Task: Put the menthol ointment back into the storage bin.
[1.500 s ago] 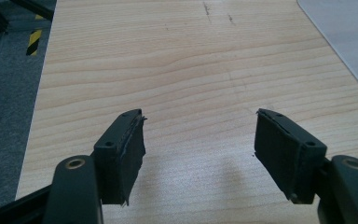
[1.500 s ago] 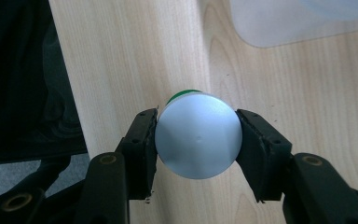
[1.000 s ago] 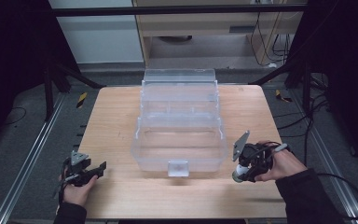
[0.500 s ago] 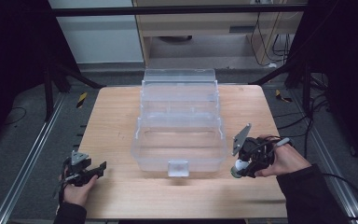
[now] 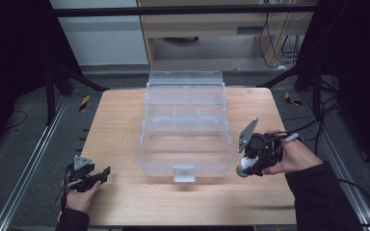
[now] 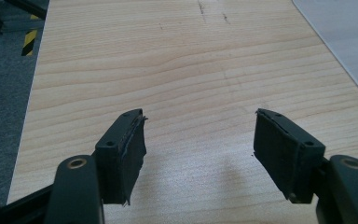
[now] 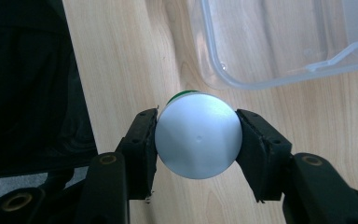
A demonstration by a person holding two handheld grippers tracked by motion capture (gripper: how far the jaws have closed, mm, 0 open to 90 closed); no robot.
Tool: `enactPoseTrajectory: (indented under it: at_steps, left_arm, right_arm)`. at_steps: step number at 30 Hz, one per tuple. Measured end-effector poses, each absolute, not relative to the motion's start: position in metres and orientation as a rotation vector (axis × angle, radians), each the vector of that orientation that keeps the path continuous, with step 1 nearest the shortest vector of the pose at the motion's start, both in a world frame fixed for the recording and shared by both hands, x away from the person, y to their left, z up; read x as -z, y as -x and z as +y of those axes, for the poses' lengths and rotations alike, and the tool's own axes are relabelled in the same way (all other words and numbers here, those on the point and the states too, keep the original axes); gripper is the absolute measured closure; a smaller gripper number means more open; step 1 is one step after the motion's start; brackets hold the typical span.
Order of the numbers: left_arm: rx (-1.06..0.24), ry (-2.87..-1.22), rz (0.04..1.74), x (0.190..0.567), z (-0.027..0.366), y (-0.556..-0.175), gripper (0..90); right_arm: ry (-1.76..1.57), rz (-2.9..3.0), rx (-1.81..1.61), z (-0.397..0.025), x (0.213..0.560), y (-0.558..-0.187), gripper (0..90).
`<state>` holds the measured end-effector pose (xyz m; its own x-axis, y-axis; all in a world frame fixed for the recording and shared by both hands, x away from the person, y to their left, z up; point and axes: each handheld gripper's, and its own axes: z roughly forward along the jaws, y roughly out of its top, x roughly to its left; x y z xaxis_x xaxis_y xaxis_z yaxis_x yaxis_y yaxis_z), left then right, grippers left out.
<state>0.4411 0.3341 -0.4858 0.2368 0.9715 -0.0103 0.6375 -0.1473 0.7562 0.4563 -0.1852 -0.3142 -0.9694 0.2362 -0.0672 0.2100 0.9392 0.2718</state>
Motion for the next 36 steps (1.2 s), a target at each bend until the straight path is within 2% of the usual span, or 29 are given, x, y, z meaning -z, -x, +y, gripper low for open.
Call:
enactPoseTrajectory:
  at_steps: [25, 36]
  left_arm:
    - [-0.660, -1.863, 1.471, 0.485, 0.334, -0.441, 33.4]
    - [-0.664, -1.866, 1.467, 0.485, 0.334, -0.442, 33.5]
  right_arm:
    - [-0.299, 2.983, -0.458, -0.157, 0.303, -0.498, 50.5]
    - [-0.288, 2.983, -0.454, -0.139, 0.320, -0.516, 50.5]
